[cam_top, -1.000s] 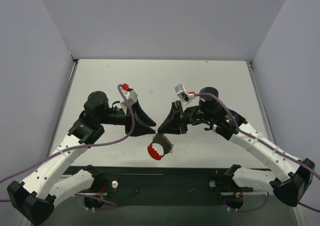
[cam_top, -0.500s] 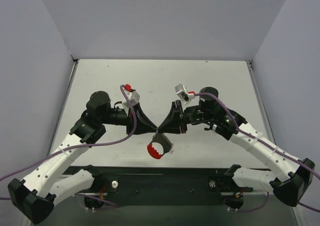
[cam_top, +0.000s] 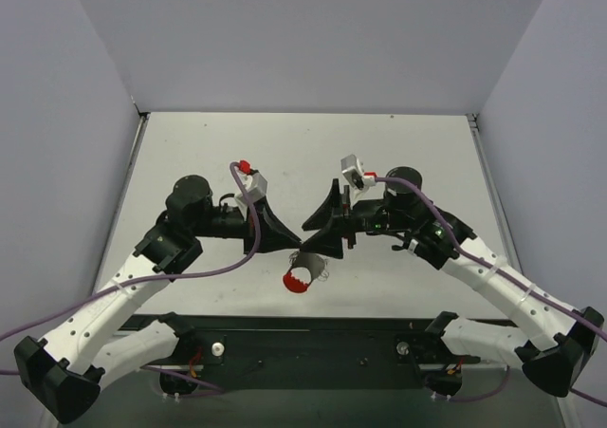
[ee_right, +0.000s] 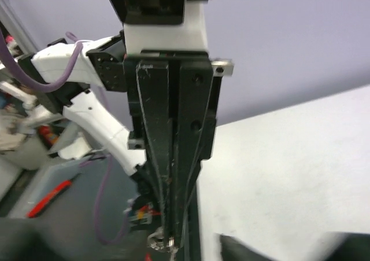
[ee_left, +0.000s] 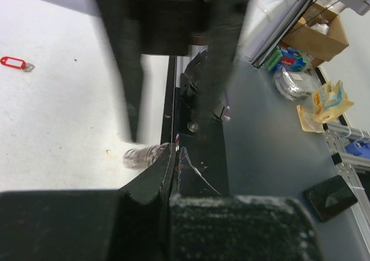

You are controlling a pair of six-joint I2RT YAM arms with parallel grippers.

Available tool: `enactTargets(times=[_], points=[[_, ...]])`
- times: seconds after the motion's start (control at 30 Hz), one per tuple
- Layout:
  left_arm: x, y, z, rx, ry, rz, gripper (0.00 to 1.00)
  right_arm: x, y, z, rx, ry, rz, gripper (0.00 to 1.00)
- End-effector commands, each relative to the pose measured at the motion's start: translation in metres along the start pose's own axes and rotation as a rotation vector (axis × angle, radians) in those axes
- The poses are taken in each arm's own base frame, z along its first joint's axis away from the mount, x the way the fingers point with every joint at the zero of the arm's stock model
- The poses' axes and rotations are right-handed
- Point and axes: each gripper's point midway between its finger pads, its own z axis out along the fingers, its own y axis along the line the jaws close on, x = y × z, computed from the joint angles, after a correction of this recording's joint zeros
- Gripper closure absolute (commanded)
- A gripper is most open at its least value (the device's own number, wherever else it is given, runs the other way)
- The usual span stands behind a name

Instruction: Put the keys on the keyring

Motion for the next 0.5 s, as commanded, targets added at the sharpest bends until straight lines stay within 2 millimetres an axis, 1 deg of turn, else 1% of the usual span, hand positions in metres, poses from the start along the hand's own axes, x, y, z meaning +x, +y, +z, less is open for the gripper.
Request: enactTargets(times=[0.0,0.03,0.07,0.13,0.2,0.23,0.27,0.3,0.33,0.37,0.47], points=[[-0.026,-0.01,-0.001,-0.026,-0.125,0.099,1.0,-0.05,-0.005,-0.021,0.148,-0.188,-0.144,0.26],[-0.03,-0.014,-0.004,-0.032,-0.149,0.116,1.0,-0.052,-0.011,-0.024,0.192,-0.206,-0.141,0.17],[-0.033,-0.013,-0.004,-0.045,-0.167,0.12,1.0,-0.052,-0.013,-0.027,0.21,-0.217,-0.141,0.05],[-0.039,-0.018,-0.007,-0.049,-0.206,0.148,1.0,-0.057,-0.011,-0.035,0.231,-0.25,-0.154,0.0],[-0.048,-0.025,-0.01,-0.04,-0.251,0.177,1.0,-0.058,-0.012,-0.041,0.243,-0.259,-0.154,0.0],[-0.047,-0.024,-0.01,-0.044,-0.265,0.176,1.0,-0.058,-0.01,-0.042,0.23,-0.26,-0.153,0.0],[-0.054,-0.028,-0.012,-0.037,-0.297,0.188,1.0,-0.058,-0.01,-0.044,0.233,-0.262,-0.153,0.0],[-0.058,-0.032,-0.014,-0.032,-0.322,0.197,1.0,-0.058,-0.01,-0.045,0.231,-0.264,-0.154,0.0],[-0.055,-0.029,-0.014,-0.041,-0.336,0.187,1.0,-0.058,-0.009,-0.046,0.228,-0.265,-0.15,0.0],[-0.063,-0.035,-0.016,-0.023,-0.378,0.201,1.0,-0.057,-0.007,-0.047,0.219,-0.265,-0.15,0.0],[-0.069,-0.042,-0.019,0.004,-0.439,0.203,1.0,-0.056,-0.004,-0.047,0.194,-0.265,-0.147,0.01]])
